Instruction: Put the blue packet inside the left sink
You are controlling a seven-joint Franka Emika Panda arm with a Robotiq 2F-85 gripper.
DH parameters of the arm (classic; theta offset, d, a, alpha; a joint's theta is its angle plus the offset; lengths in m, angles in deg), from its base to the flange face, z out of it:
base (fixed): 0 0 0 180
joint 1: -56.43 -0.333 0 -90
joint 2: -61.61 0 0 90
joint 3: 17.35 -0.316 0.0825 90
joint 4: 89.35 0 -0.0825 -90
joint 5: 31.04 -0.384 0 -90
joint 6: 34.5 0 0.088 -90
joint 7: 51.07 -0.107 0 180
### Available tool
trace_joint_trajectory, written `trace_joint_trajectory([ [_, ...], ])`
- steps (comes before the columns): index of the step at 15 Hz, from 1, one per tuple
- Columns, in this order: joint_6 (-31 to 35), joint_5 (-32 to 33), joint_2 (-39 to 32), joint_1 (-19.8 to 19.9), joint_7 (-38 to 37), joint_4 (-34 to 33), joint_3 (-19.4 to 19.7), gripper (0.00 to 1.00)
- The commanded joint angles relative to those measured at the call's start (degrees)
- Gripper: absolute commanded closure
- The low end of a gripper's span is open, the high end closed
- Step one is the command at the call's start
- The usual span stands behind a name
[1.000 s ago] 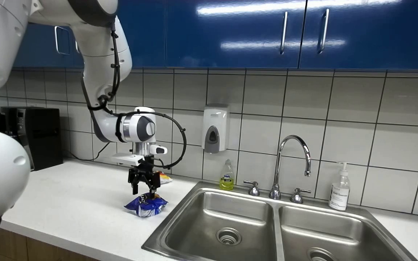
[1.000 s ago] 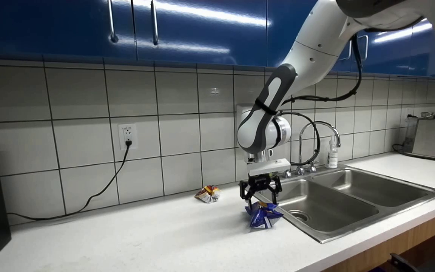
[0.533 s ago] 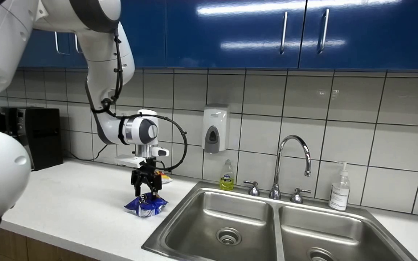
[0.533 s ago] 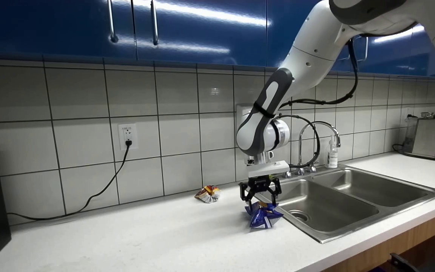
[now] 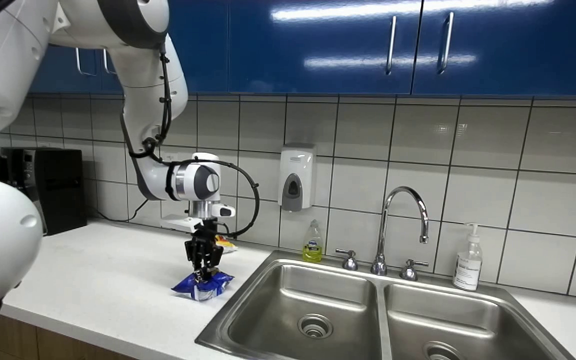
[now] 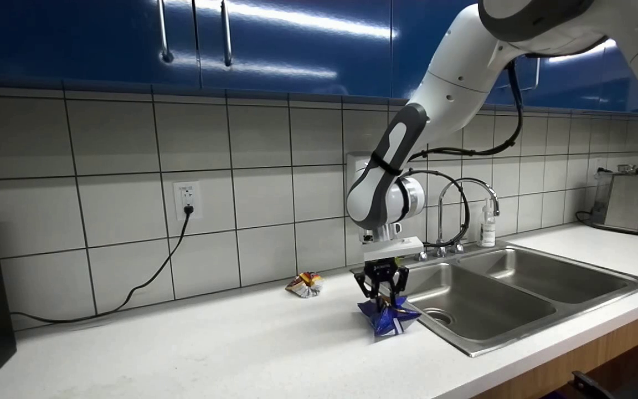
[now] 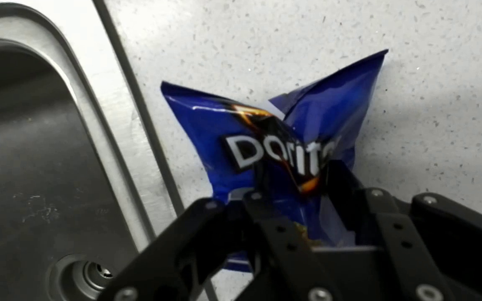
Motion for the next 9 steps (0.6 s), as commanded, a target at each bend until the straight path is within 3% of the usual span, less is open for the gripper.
trace_joint_trajectory([
  [1,-2.3,-0.7,-0.5,-1.0,-1.1,-1.6,0.9,0.88],
  [2,-2.3,-0.8,-0.6,-0.9,-1.0,-1.7,0.9,0.96],
  [3,-2.4,-0.9,-0.7,-0.9,-1.0,-1.8,0.9,0.99],
  [9,-3.1,-1.0,-0.9,-0.9,-1.1,-2.2,0.9,1.0],
])
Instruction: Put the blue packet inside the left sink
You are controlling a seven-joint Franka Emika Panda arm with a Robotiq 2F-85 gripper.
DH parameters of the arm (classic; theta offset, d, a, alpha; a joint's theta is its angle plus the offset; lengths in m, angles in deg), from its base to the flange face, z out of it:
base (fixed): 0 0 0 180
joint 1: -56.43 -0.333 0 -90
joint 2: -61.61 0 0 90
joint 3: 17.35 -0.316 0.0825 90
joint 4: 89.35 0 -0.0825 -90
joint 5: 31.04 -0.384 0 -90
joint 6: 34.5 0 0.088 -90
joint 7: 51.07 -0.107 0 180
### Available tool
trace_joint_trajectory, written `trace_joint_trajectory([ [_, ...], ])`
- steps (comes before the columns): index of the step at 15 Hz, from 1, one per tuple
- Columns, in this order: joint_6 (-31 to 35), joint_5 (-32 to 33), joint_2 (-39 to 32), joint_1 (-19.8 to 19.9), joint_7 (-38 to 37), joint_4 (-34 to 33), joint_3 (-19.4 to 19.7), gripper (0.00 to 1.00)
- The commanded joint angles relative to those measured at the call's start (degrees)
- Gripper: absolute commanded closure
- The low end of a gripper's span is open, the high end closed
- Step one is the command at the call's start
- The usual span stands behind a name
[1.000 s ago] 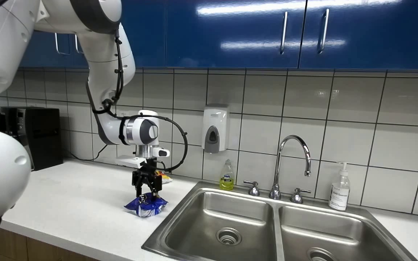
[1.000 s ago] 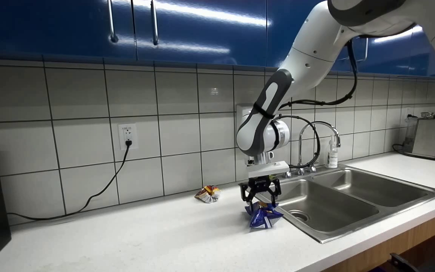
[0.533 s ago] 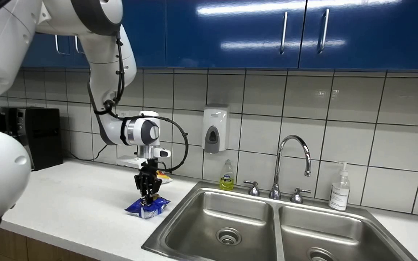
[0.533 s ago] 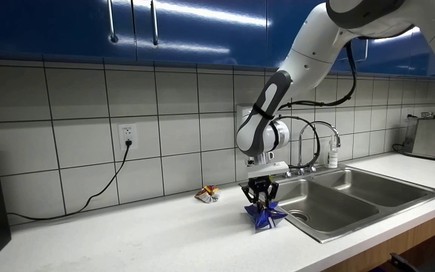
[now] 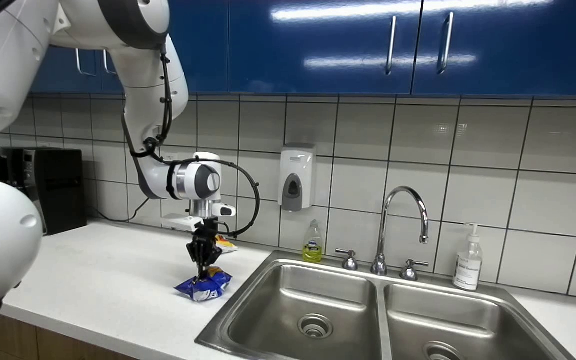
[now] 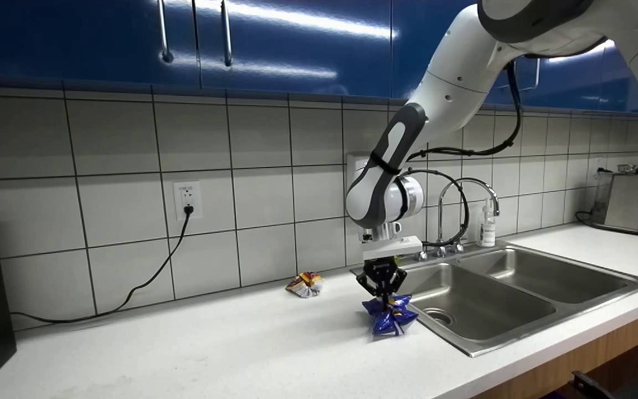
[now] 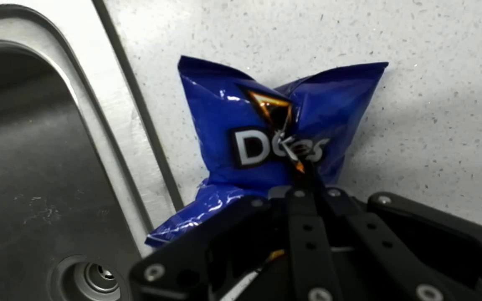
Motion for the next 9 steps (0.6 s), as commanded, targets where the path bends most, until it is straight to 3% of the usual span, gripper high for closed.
trace_joint_trajectory([
  [1,-2.3,-0.5,-0.6,-1.0,-1.1,-1.4,0.9,1.0],
  [9,-2.9,0.6,2.8,-2.1,-1.6,-1.1,1.4,1.0],
])
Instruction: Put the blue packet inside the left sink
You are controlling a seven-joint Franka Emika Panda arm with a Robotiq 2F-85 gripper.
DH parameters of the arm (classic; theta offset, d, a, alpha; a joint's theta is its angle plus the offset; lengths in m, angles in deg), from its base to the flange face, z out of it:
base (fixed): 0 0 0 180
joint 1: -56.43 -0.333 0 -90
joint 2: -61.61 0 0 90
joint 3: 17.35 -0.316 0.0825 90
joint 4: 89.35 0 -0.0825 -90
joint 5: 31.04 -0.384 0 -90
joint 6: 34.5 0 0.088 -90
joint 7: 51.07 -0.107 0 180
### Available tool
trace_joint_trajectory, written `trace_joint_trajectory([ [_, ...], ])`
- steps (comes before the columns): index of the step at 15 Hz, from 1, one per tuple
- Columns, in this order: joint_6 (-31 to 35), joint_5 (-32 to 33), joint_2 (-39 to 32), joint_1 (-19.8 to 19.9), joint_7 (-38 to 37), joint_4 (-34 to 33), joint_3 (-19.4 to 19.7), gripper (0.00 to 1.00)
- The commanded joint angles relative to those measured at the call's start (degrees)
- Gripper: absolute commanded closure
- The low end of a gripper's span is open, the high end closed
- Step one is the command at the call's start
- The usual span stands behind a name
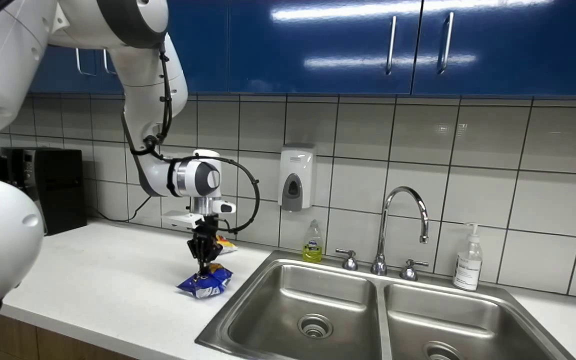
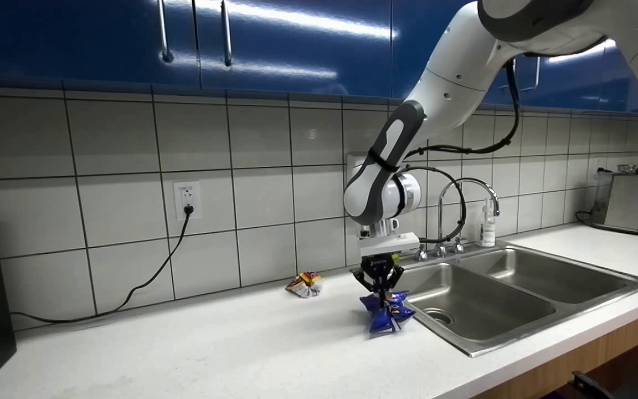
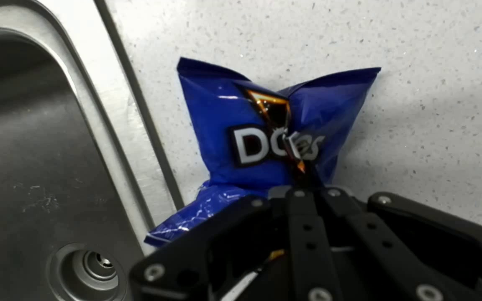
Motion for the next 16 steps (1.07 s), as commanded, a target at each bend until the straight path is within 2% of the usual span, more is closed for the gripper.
trace_joint_trajectory([
  [1,-2.8,0.7,3.3,-1.5,-1.6,0.1,0.9,1.0],
  [10,-5.5,0.7,8.4,-0.6,-0.9,0.9,0.8,1.0],
  [16,-4.8,0.1,8.4,3.4,-0.1,1.8,4.6,1.0],
])
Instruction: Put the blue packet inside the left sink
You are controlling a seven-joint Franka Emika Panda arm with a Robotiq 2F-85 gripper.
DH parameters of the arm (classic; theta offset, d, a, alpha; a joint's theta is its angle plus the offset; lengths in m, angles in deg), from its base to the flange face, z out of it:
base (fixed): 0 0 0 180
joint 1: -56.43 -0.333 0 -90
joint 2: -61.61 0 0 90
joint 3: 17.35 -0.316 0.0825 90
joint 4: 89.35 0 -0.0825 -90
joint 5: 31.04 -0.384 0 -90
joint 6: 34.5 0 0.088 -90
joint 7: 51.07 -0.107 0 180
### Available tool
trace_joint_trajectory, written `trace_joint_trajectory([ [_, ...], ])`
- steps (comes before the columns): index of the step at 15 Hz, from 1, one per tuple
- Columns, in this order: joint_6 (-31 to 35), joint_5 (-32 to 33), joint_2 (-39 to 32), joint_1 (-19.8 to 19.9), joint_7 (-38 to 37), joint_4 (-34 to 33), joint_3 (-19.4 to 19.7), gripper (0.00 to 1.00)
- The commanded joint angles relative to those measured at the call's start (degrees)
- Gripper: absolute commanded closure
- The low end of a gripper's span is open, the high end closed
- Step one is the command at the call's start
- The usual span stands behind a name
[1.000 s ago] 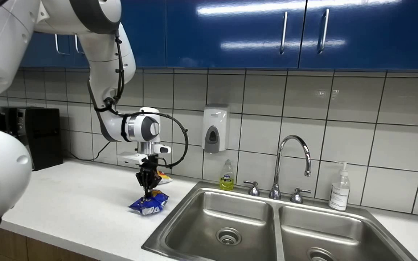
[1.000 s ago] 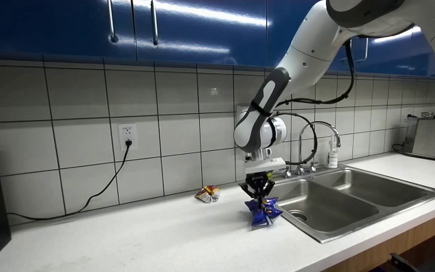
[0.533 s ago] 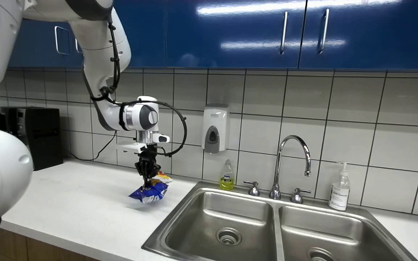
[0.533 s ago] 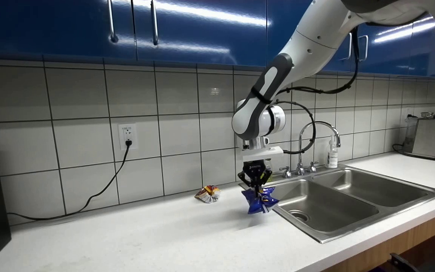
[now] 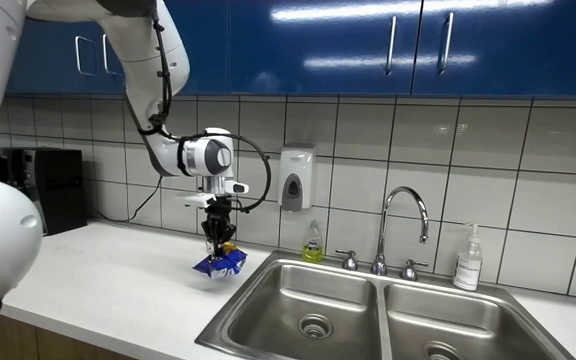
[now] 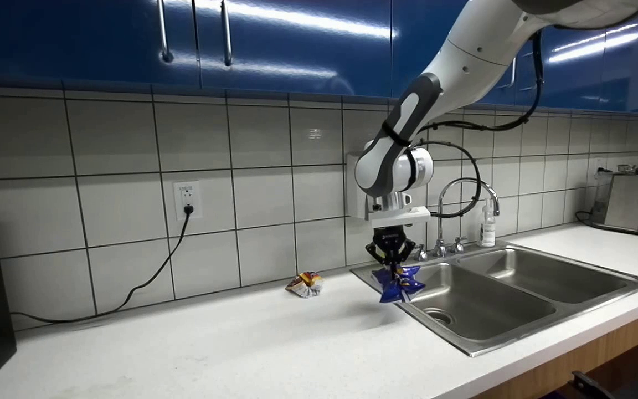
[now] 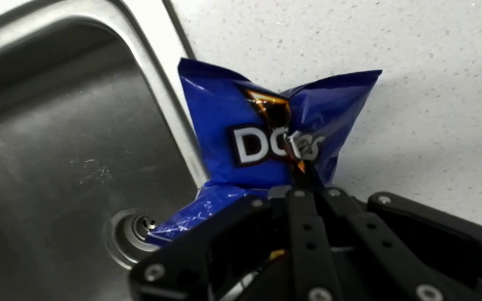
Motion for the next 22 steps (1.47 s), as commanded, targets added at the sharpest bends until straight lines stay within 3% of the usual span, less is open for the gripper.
trace_joint_trajectory([
  [1,-0.5,-0.1,1.3,3.6,0.1,1.4,2.1,1.0],
  [10,1.1,-1.1,-1.8,11.5,1.8,-0.2,7.2,1.0],
  [22,10.5,-3.1,-20.2,16.8,3.6,-9.1,9.8,1.0],
])
